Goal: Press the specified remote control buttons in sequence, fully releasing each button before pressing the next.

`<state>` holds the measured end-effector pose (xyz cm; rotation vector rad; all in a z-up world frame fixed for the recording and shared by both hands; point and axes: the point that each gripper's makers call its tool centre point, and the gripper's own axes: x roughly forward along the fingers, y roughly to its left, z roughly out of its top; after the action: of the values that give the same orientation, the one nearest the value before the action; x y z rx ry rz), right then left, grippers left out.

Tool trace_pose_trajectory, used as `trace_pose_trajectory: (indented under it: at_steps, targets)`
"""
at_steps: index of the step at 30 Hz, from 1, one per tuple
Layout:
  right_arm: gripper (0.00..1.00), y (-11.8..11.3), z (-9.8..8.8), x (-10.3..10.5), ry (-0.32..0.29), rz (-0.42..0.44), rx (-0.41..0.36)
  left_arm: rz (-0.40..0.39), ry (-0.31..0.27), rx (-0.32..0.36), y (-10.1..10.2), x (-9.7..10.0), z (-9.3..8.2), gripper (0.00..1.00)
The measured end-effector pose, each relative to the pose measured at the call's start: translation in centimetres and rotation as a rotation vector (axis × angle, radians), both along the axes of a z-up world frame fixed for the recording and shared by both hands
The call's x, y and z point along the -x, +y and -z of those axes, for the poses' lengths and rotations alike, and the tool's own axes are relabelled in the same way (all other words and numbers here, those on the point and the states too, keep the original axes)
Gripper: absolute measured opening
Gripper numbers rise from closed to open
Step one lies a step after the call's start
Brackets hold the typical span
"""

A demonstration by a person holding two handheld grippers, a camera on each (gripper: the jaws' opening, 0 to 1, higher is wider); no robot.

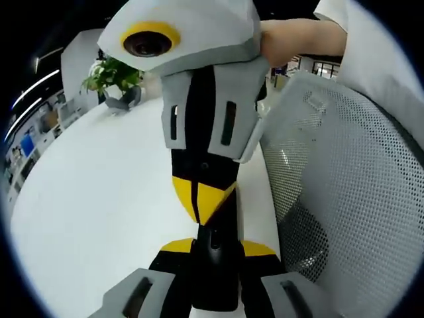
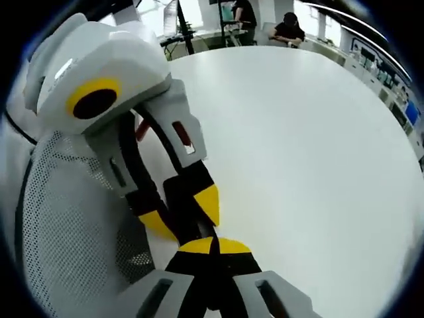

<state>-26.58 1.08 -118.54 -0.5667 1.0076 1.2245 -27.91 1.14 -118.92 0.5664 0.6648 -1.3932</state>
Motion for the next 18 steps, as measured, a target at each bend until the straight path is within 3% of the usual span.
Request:
trace_pose_trajectory:
  at_steps: [6,10,12,18]
  targets:
    - [0.00,0.0,-0.2,0.1,-0.070,-0.015,-0.036,0.000,0.002,0.004,0.0,0.0,0.0,0.24]
    - [0.00,0.8,-0.8,1.3,-0.035,-0.025,-0.075,-0.003,0.003,0.005,-0.1,-0.1,0.0,0.24]
    - [0.00,0.6,-0.7,1.3,-0.080,-0.067,-0.045,-0.004,0.004,0.008,-0.1,-0.1,0.0,0.24]
    - [0.00,0.7,-0.7,2.3,-0.069,-0.088,-0.046,-0.006,0.005,0.013,0.0,-0.1,0.0,0.24]
